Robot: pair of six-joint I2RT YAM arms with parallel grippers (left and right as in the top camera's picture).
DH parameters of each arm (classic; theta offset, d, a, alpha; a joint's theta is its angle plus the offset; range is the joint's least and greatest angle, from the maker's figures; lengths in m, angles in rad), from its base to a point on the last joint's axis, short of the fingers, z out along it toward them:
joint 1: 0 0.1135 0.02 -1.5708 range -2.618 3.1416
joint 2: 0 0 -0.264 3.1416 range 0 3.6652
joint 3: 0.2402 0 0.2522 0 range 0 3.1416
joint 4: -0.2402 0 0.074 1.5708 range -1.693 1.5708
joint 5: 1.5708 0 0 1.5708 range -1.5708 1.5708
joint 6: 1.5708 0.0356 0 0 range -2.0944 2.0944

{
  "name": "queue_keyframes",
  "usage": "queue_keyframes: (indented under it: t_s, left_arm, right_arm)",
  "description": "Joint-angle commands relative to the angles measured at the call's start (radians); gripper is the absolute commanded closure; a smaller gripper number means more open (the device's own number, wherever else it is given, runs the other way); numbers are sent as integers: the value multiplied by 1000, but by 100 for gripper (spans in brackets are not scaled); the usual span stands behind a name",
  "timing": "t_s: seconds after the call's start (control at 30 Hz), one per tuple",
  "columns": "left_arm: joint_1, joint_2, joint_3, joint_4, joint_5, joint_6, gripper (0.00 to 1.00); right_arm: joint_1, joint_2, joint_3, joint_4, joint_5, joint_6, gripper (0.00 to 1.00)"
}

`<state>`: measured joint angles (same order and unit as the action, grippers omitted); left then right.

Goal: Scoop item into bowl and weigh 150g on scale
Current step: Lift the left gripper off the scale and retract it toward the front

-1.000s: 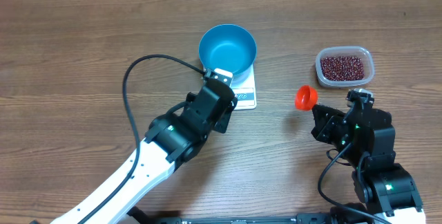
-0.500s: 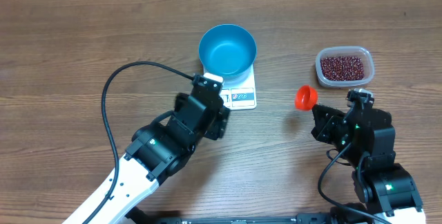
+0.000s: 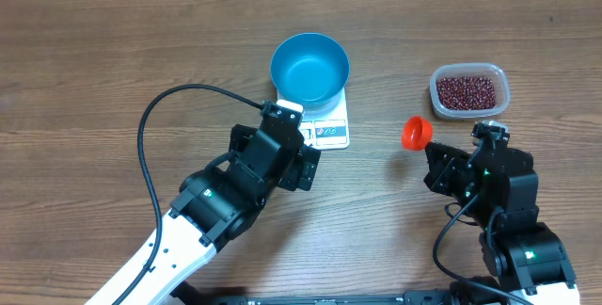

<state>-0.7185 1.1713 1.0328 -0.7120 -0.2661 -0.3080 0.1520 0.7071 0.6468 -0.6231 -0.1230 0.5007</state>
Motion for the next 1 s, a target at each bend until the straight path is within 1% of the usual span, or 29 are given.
queue_keyframes:
  t_s: [0.0,0.33,0.6,0.73,0.97]
  left_arm:
    - [-2,-15,-3,-2,2,-7,0]
    - [-2,-15,-3,-2,2,-7,0]
    - [-2,-15,-3,-40,8,0,0]
    - [-2,-27,-3,-40,4,26,0]
    - [-40,-124,-8,-6,-30,84,0]
  right_arm:
    - [3,-3,29,4,5,-5,96]
    - [3,-3,29,4,2,-5,96]
    - [3,-3,29,3,-1,-5,96]
    - [3,-3,29,4,-1,-5,96]
    - [3,-3,29,4,-1,-5,96]
